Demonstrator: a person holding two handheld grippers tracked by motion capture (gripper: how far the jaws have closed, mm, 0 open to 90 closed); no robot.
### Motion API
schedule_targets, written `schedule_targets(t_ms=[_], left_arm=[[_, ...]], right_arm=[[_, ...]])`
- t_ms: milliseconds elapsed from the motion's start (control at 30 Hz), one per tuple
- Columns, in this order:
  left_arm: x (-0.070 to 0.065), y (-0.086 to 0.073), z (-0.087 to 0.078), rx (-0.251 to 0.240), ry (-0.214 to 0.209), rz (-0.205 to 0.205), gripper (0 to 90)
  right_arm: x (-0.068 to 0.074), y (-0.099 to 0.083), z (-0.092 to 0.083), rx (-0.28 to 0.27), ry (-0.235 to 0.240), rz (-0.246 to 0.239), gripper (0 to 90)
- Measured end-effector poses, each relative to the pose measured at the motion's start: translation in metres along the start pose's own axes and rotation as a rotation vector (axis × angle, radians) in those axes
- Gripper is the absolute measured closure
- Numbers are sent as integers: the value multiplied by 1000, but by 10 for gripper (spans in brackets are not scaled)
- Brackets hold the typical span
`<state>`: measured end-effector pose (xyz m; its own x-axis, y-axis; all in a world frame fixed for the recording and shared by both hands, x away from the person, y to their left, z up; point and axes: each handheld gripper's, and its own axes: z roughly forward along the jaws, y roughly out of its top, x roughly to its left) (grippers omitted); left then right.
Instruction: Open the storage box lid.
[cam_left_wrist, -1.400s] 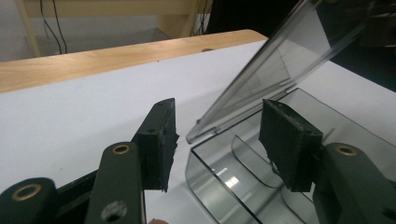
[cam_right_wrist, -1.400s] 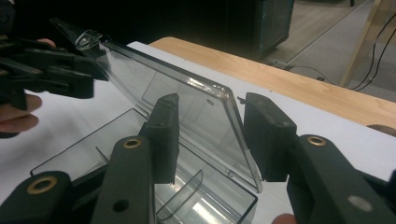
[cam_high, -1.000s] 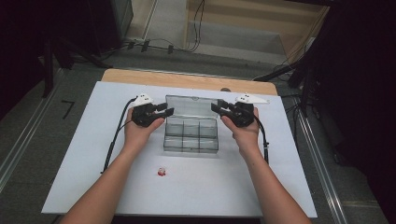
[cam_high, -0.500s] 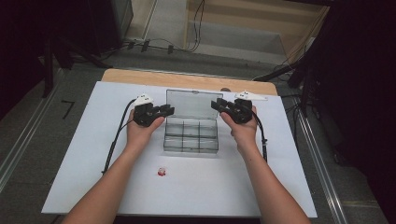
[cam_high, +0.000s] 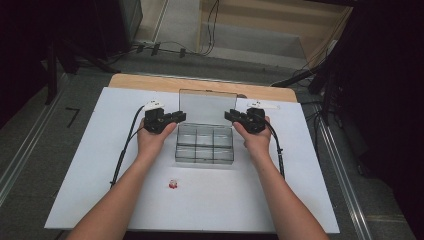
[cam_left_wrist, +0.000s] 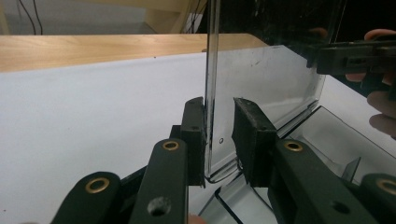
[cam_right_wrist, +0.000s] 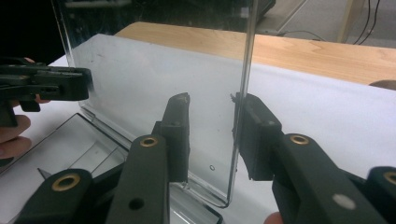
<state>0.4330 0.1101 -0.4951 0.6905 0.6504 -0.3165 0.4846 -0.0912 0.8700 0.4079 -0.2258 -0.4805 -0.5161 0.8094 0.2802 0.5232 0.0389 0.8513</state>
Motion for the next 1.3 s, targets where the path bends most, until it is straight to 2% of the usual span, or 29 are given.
schedule_targets(t_ms=[267,400,600,967,1300], left_arm=[[4,-1,3,3,-10,-52,724],[4,-1,4,20,0,-73,713],[4,1,7,56,20,-103,682],[7,-1,11,79,33,-147,637],[11,-3,13,89,32,-192,604]], right_arm=[[-6,-2,6,-7,14,62,652],[-7,-3,9,-2,3,65,637],[-9,-5,13,7,-6,96,621],[-14,-10,21,34,-20,120,565],[-18,-15,26,55,-13,169,525]])
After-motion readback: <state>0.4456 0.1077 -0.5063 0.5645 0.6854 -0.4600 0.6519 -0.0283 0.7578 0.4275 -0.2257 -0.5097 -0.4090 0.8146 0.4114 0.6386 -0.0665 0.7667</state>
